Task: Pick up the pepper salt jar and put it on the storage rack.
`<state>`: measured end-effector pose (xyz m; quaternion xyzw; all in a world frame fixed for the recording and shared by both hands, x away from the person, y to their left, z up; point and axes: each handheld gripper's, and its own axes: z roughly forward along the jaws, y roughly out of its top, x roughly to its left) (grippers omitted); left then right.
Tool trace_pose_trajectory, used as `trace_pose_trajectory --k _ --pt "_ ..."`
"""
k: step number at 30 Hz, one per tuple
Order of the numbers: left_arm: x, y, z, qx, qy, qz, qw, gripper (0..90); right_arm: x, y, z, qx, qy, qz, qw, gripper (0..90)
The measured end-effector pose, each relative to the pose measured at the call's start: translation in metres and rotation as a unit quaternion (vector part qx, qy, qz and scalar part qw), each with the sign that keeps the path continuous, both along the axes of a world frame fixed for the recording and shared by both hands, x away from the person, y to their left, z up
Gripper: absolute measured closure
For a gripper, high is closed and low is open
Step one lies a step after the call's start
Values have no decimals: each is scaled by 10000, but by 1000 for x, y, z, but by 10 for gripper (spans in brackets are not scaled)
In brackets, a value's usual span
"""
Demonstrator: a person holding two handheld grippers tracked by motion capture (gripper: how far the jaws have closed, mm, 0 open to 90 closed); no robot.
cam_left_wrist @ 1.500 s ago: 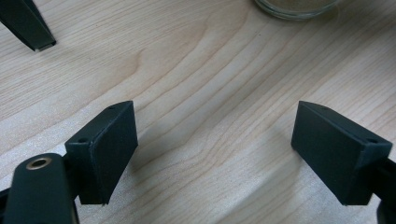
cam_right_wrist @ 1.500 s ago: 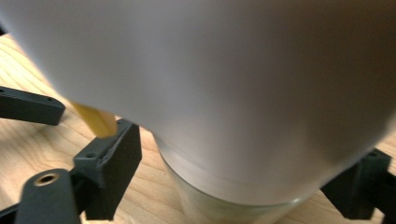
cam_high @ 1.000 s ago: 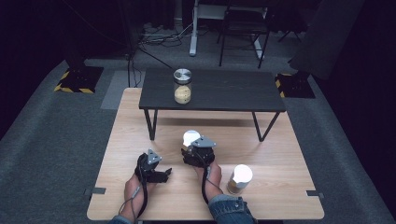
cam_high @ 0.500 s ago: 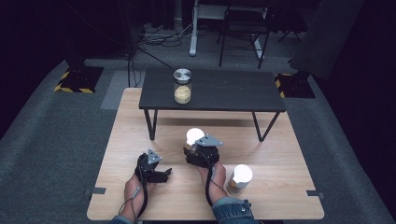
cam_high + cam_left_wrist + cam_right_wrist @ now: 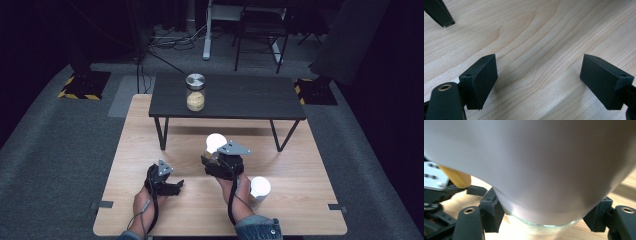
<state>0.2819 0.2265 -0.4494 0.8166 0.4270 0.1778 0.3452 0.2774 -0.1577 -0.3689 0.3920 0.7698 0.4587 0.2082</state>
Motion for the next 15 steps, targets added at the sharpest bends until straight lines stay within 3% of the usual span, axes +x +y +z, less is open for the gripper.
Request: trace_pose_trajectory --k 15 --pt "0 0 0 1 -5 1 10000 146 -7 -1 43 38 -186 157 9997 300"
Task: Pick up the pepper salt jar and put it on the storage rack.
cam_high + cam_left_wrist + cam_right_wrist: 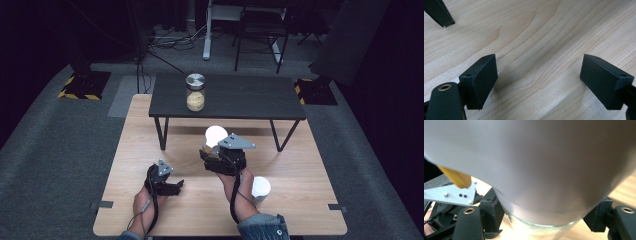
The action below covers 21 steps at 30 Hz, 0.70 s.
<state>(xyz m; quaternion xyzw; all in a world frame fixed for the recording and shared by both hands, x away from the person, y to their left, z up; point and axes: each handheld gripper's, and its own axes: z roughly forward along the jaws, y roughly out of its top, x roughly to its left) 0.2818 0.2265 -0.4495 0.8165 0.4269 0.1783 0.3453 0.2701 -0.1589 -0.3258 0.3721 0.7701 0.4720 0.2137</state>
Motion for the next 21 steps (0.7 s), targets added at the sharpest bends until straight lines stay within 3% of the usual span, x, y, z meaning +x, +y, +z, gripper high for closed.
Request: trace_pose_trajectory --k 9,21 --pt "0 0 0 4 -1 -2 10000 146 9 -3 29 -92 -53 -63 9999 300" --pt "0 0 0 2 0 0 10000 146 27 -9 57 -168 -142 -249 9994 300"
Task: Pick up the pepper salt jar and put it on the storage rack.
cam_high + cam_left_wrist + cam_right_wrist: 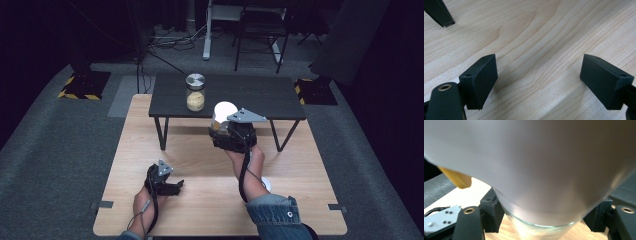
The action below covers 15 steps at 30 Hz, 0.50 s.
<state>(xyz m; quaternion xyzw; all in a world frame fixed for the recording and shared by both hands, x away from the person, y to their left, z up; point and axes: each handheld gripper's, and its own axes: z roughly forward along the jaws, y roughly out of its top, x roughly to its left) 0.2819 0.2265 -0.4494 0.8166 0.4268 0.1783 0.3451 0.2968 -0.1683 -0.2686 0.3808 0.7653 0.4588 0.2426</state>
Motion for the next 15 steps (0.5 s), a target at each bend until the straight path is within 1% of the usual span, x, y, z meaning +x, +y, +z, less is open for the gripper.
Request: trace_pose_trajectory --k 4,7,9,15 --pt "0 0 0 -6 -1 4 10000 145 5 -2 8 -2 -10 -38 10000 300" --pt "0 0 0 1 -5 3 10000 146 9 -3 15 -63 -32 -63 10000 300" --pt "0 0 0 6 -4 0 10000 146 13 -4 19 -33 -24 -78 10000 300" --pt "0 0 0 5 -1 -3 10000 146 22 -1 29 -146 -67 -119 9998 300"
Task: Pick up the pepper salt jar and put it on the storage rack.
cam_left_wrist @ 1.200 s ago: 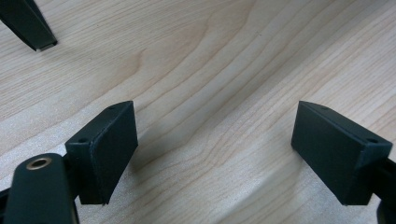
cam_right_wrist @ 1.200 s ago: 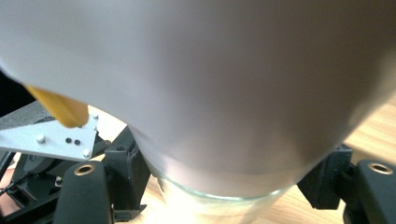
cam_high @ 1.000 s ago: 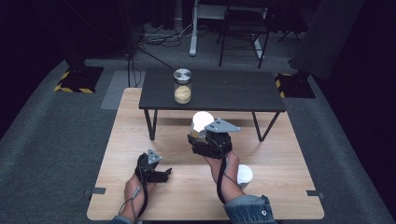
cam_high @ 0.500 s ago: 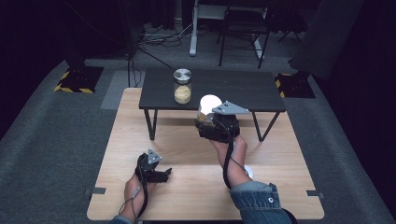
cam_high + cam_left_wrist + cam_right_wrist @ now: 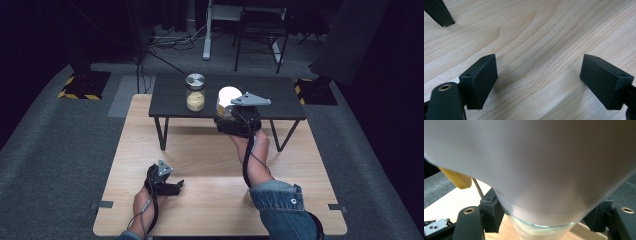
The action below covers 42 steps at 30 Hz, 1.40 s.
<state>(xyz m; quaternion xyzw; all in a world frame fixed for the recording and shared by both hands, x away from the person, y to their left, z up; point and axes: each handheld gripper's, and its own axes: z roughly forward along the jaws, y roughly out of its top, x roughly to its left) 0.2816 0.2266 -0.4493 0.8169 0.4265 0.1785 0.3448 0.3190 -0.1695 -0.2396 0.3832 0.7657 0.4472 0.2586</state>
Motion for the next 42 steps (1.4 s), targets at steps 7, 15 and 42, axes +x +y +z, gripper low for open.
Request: trace_pose_trajectory --k 7,15,42 --pt "0 0 0 0 2 3 10000 146 16 0 9 -49 23 -57 10000 300" --pt "0 0 0 -2 0 5 10000 146 37 -1 17 -42 97 -85 9999 300" --pt "0 0 0 4 12 -2 10000 147 84 -4 12 -110 414 -213 9989 272"
